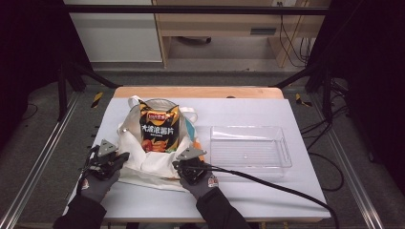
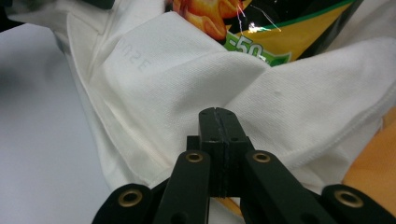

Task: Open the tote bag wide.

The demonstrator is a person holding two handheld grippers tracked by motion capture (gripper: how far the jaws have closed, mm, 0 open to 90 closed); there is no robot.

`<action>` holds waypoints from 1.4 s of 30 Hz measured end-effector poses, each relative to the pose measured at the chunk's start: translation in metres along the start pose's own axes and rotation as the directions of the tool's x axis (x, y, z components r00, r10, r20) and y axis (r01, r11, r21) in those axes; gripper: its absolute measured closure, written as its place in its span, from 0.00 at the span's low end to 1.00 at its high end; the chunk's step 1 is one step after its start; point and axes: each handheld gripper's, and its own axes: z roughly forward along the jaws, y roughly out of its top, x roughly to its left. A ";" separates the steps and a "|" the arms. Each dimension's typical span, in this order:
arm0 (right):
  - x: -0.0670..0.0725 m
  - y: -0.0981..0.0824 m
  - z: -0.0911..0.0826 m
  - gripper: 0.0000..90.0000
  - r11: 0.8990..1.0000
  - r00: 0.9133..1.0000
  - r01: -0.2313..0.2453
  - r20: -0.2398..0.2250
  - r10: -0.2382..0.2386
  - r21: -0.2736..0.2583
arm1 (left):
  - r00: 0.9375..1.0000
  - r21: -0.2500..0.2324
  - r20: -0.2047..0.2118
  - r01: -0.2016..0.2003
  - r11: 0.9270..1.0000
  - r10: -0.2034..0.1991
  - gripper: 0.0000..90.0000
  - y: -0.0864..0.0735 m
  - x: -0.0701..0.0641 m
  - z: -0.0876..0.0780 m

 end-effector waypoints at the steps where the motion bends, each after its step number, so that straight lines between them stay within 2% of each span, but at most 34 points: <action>1: 0.000 -0.001 -0.001 1.00 1.000 1.000 -0.009 0.000 0.009 -0.001 | 1.000 0.009 0.002 -0.002 1.000 0.002 0.99 -0.002 0.000 0.000; 3: -0.001 -0.001 -0.002 1.00 1.000 1.000 -0.007 0.005 0.007 -0.011 | 1.000 0.027 0.006 -0.001 1.000 0.001 1.00 -0.007 0.001 0.001; 9: -0.005 0.001 -0.011 1.00 0.998 0.997 -0.025 0.068 0.029 -0.058 | 1.000 0.065 0.018 -0.006 0.998 0.005 1.00 -0.015 0.000 0.004; 13: -0.009 -0.006 -0.010 1.00 0.998 0.995 -0.053 0.082 0.055 -0.028 | 1.000 0.067 0.018 -0.007 0.998 0.006 1.00 -0.015 -0.001 0.005; 17: -0.010 -0.012 -0.006 1.00 0.998 0.994 -0.060 0.085 0.061 -0.013 | 1.000 0.062 0.029 -0.006 0.998 0.005 0.98 -0.013 0.001 0.003; 20: -0.009 -0.015 -0.005 1.00 0.998 0.994 -0.057 0.088 0.058 -0.010 | 0.999 0.006 0.027 0.027 1.000 -0.028 0.96 -0.005 0.006 -0.003; 21: -0.009 -0.017 -0.004 1.00 0.998 0.994 -0.057 0.089 0.058 -0.006 | 0.998 -0.052 0.000 0.056 0.997 -0.056 0.92 0.002 0.013 -0.008; 23: -0.008 -0.017 -0.004 1.00 0.998 0.994 -0.059 0.088 0.059 -0.001 | 0.998 -0.070 -0.010 0.069 0.995 -0.070 0.92 0.004 0.017 -0.010; 24: -0.008 -0.019 -0.003 1.00 0.999 0.995 -0.053 0.090 0.053 -0.003 | 0.996 -0.088 -0.036 0.078 0.993 -0.081 0.92 0.005 0.026 -0.011; 27: -0.007 -0.020 -0.004 1.00 0.998 0.994 -0.056 0.090 0.056 -0.007 | 0.994 -0.074 -0.049 0.096 0.993 -0.100 0.93 0.002 0.034 -0.006; 28: -0.007 -0.020 -0.004 1.00 0.998 0.994 -0.055 0.091 0.056 -0.010 | 0.994 -0.038 -0.058 0.095 0.995 -0.098 0.94 -0.004 0.038 -0.001; 30: -0.008 -0.020 -0.005 1.00 0.998 0.994 -0.057 0.093 0.058 -0.013 | 0.994 -0.020 -0.059 0.093 0.995 -0.094 0.94 -0.007 0.039 0.002; 34: -0.013 -0.021 -0.010 1.00 0.996 0.985 -0.075 0.151 0.080 -0.038 | 0.995 0.014 -0.067 0.069 0.998 -0.068 0.94 -0.012 0.036 0.007; 38: -0.014 -0.024 -0.011 1.00 0.996 0.980 -0.084 0.179 0.090 -0.039 | 0.997 0.043 -0.054 0.064 0.997 -0.062 0.94 -0.018 0.034 0.011; 42: -0.014 -0.029 -0.011 1.00 0.995 0.977 -0.092 0.190 0.098 -0.040 | 0.997 0.047 -0.047 0.069 0.996 -0.067 0.94 -0.020 0.033 0.011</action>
